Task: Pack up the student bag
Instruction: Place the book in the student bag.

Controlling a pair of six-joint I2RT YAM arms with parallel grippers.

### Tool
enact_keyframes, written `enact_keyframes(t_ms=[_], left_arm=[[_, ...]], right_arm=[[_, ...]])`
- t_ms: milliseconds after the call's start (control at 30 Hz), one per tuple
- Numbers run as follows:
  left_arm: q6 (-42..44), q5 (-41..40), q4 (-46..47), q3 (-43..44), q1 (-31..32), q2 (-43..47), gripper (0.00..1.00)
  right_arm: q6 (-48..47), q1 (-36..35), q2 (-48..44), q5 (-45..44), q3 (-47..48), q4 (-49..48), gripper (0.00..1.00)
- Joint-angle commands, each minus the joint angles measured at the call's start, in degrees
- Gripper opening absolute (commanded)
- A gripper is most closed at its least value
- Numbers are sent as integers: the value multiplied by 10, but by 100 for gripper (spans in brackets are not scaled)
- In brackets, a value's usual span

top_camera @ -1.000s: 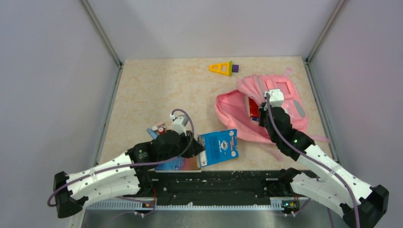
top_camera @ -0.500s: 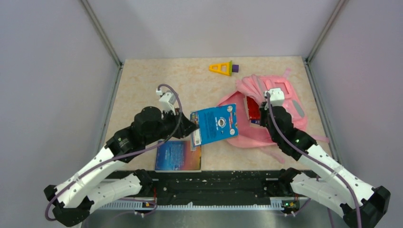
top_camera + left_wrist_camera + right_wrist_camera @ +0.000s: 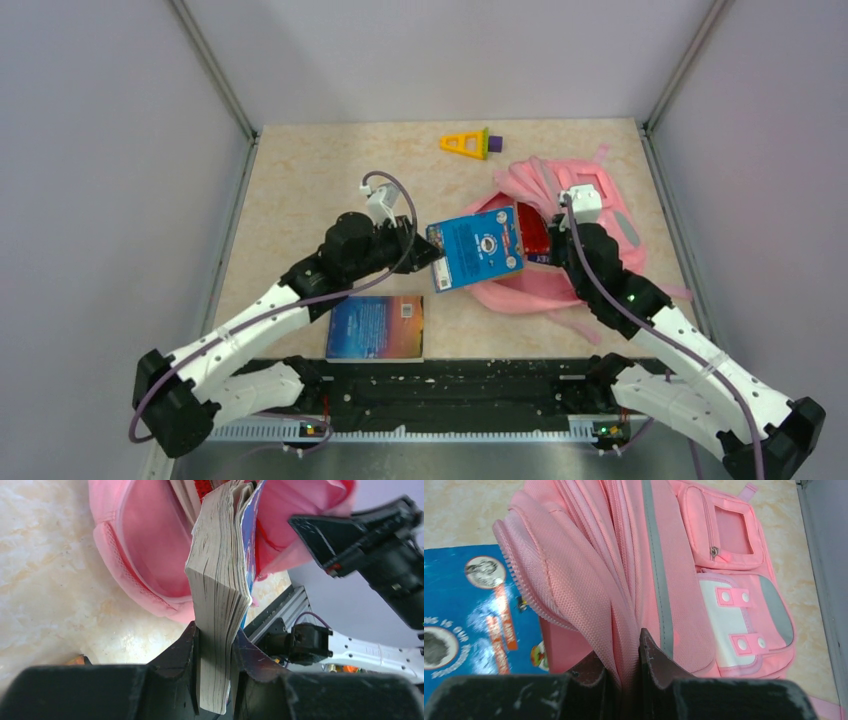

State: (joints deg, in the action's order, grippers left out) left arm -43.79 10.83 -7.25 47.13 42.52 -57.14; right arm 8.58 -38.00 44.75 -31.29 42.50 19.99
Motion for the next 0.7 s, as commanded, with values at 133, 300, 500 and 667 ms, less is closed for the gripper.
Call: enact_keyframes(t_ms=[133, 300, 500, 667], left_arm=[[-89, 57, 273, -5, -22, -83, 0], [-109, 57, 337, -12, -24, -139, 0], [-144, 67, 411, -4, -24, -220, 0], [-145, 54, 437, 39, -16, -301, 0]], right_arm=[[19, -1, -34, 30, 79, -107, 0], [22, 0, -35, 35, 79, -111, 0], [27, -1, -34, 38, 79, -115, 0], [30, -1, -28, 45, 80, -120, 0]])
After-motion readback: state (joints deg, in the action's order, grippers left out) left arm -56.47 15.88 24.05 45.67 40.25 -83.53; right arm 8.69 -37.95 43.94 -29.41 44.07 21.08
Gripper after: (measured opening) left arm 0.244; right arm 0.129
